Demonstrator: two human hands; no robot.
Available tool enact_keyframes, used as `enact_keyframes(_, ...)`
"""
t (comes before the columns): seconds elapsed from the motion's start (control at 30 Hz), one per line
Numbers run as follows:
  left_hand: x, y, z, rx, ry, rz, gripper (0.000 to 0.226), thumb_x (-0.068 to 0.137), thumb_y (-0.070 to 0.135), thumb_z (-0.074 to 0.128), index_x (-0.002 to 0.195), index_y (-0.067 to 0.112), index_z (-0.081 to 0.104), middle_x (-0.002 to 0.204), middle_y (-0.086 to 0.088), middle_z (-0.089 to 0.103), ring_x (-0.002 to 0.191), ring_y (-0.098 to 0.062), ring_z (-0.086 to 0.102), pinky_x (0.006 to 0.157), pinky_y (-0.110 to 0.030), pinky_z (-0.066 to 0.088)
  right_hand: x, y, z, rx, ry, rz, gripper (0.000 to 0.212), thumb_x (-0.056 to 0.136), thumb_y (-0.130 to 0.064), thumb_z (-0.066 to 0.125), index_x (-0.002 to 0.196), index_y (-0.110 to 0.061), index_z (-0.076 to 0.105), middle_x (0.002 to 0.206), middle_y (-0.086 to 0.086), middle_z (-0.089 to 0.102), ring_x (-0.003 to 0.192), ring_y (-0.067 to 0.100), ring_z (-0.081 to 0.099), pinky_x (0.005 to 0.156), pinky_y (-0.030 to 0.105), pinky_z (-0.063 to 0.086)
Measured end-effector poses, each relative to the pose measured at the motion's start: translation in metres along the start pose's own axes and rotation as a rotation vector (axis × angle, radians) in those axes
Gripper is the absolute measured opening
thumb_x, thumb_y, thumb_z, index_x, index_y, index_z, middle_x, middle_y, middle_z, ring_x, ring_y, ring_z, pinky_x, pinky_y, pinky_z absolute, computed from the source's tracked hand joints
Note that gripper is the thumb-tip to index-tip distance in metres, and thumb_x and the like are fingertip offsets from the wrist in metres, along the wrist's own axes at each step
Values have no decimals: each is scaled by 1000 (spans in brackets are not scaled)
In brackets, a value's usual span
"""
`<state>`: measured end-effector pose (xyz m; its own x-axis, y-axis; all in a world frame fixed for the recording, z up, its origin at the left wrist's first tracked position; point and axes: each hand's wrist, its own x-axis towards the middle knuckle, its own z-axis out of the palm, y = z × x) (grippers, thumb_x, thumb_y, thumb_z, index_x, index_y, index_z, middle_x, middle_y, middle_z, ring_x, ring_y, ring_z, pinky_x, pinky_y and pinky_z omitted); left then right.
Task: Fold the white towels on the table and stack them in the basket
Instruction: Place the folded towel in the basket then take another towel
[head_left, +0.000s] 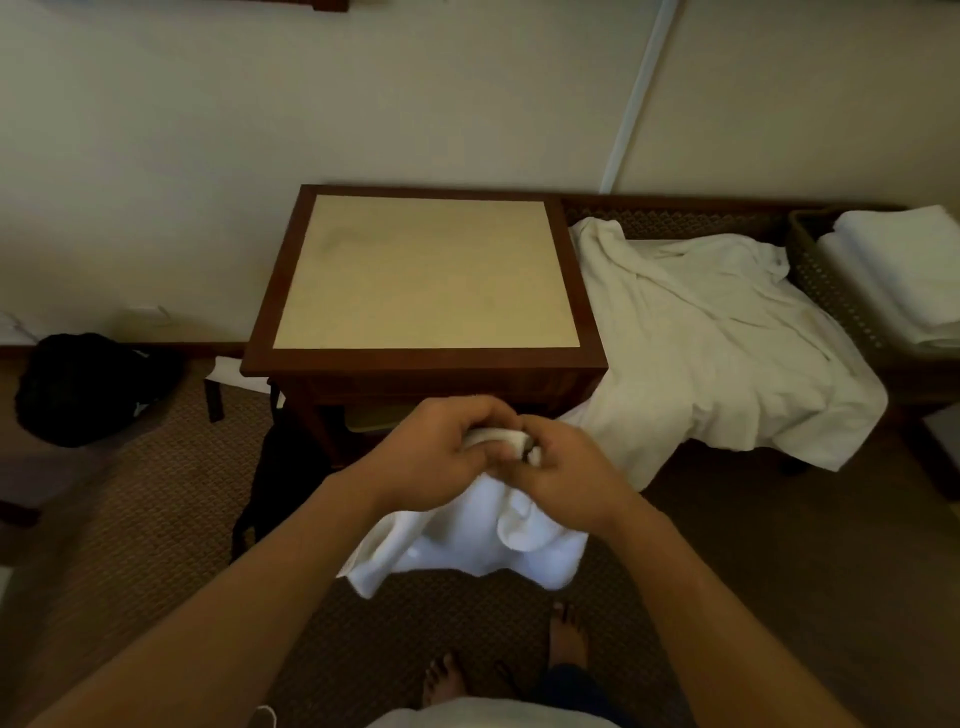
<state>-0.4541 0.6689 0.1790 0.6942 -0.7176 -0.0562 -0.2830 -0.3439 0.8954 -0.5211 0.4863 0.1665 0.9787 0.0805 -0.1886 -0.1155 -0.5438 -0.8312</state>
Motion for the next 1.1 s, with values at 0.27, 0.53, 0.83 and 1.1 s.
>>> enact_keyframes(0.27,-24,-54,24,-30,159,-153,54,87,15,76,127,43,53,121,22,57,97,-6,61,82,-30,55,-6,16,-1,21,67,7,11,89,-21,74,81,-26,70,74,0,65,71,19,62,64,35,47)
enact_keyframes(0.53,-52,-130,51,-66,129,-496,20,99,30,62,117,38,66,108,12,71,97,-4,66,89,-41,57,-16,4,-19,264,166,-43,20,74,-23,69,78,-3,71,78,20,65,77,36,60,66,34,46)
enact_keyframes(0.83,-46,-140,59,-316,652,-871,24,96,10,61,119,17,55,110,-4,63,97,-26,66,71,-36,54,-26,8,-41,223,205,-72,16,70,-15,64,61,-2,59,59,11,49,58,12,46,58,21,38)
enact_keyframes(1.1,-37,-154,47,-1051,569,-1327,30,91,14,54,120,9,57,112,-18,59,98,-37,60,77,-47,56,-31,20,-50,78,207,-8,22,69,-17,60,55,-7,45,55,3,37,56,14,36,57,35,31)
